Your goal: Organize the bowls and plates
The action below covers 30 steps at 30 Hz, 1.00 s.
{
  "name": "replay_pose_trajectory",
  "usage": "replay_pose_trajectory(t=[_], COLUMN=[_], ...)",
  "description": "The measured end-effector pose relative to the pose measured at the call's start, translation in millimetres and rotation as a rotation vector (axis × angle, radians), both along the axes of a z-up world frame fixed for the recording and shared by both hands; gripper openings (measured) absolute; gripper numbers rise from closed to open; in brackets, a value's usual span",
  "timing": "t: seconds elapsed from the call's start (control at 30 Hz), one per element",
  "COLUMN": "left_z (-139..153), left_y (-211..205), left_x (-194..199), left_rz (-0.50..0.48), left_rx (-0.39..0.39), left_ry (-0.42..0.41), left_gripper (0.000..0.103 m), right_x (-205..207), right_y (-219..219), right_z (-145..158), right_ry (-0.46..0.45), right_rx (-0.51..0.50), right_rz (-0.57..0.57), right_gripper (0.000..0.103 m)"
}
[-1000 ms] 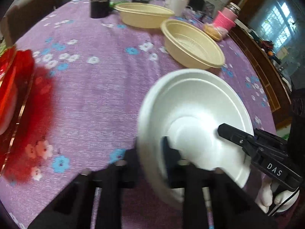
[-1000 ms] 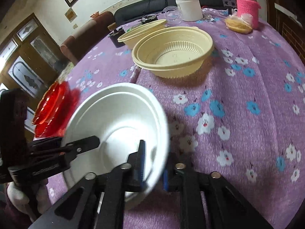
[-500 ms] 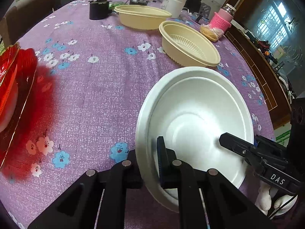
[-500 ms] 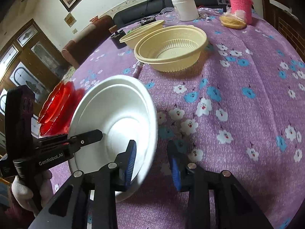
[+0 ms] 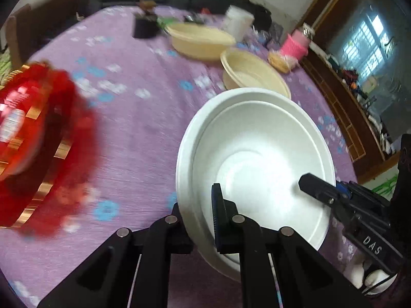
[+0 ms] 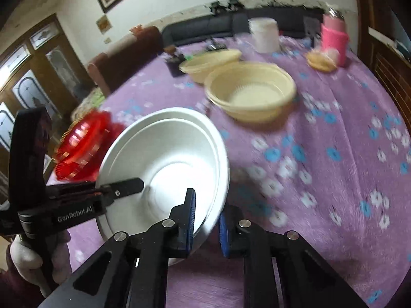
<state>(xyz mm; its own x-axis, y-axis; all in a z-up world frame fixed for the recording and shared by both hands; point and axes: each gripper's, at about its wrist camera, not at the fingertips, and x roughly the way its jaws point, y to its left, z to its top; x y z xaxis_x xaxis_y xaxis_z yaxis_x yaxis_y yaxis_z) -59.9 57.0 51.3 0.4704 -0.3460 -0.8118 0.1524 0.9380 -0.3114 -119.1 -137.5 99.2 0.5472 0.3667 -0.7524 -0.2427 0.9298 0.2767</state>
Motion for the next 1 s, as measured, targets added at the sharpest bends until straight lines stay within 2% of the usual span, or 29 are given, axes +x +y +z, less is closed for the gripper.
replay_pose_trajectory(t=[0.17,0.3,0.37,0.47,0.53,0.7,0.77,0.87,0.9,0.93,1.0], left_z=[48,73,78,72,62,33,25,21,22,24,28], left_y=[59,112,140,175,195,224,232,235,235,234,232], left_x=[-7,-4,-1,9,16,33,34,38,37,36,34], left_rz=[0.102,0.201,0.259,0.317,0.352,0.4,0.411,0.408,0.404,0.4,0.395], left_rx=[0.047,0.11,0.144,0.143,0.138,0.141,0.141,0.115,0.106,0.102,0.093], left_ry=[-0.1,-0.141,-0.153,-0.126,-0.094,-0.027,-0.01,-0.008,-0.018,-0.026,-0.045], left_gripper=[0.011,0.011,0.011,0.011,0.011,0.014,0.015,0.025,0.032,0.044,0.056], right_x=[13,31,44,64,75,88,93,93,94,94,97], right_y=[54,119,148,191,221,262,265,267,269,268,269], right_z=[41,68,72,70,61,36,27,17,15,15,13], right_ry=[-0.082,-0.143,-0.137,-0.119,-0.104,-0.066,-0.046,-0.031,-0.034,-0.037,-0.046], right_rx=[0.019,0.02,0.032,0.038,0.006,-0.069,-0.07,-0.082,-0.084,-0.08,-0.08], right_rz=[0.094,0.188,0.225,0.268,0.29,0.309,0.308,0.305,0.305,0.303,0.291], right_gripper=[0.018,0.018,0.018,0.018,0.018,0.018,0.018,0.018,0.019,0.019,0.02])
